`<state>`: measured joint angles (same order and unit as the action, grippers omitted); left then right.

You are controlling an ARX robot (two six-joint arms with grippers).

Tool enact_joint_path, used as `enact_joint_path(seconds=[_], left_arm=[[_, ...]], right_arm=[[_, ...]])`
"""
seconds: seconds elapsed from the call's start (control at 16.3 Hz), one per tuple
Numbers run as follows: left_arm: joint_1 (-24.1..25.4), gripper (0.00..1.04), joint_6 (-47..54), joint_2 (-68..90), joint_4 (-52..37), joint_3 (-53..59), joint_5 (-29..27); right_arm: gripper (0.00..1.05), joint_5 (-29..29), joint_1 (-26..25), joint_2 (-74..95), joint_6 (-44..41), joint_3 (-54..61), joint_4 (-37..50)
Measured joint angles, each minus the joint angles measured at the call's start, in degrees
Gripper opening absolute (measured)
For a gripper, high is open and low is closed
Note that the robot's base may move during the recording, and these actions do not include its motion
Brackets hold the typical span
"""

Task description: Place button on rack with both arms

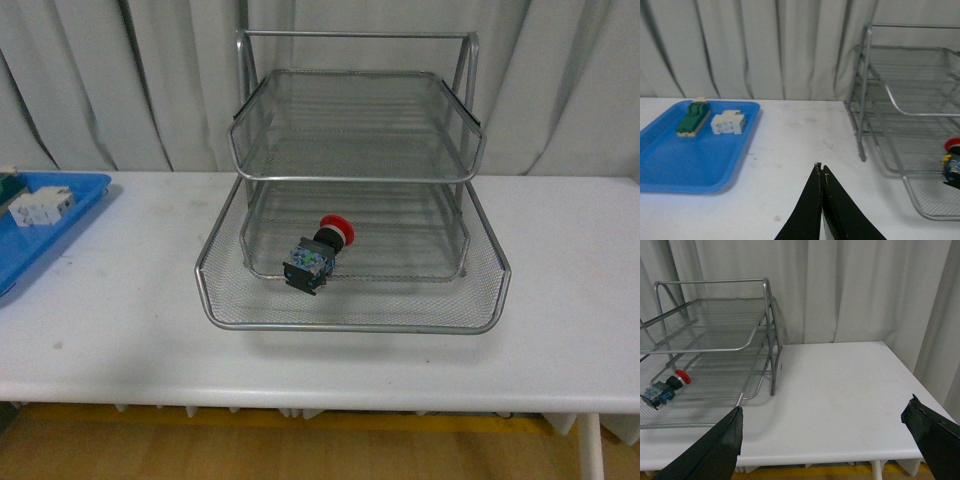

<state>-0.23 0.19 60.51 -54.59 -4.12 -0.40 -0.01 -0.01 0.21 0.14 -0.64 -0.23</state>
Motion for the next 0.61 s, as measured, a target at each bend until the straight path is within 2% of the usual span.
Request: enact_joint_path(seconds=[0.61], left_arm=[[0.22, 0.02, -0.02, -30.62, 25.16, 3.61, 0.35]], right_arm=[[0.98, 0.00, 0.00, 0.00, 0.00, 0.00, 0.00]])
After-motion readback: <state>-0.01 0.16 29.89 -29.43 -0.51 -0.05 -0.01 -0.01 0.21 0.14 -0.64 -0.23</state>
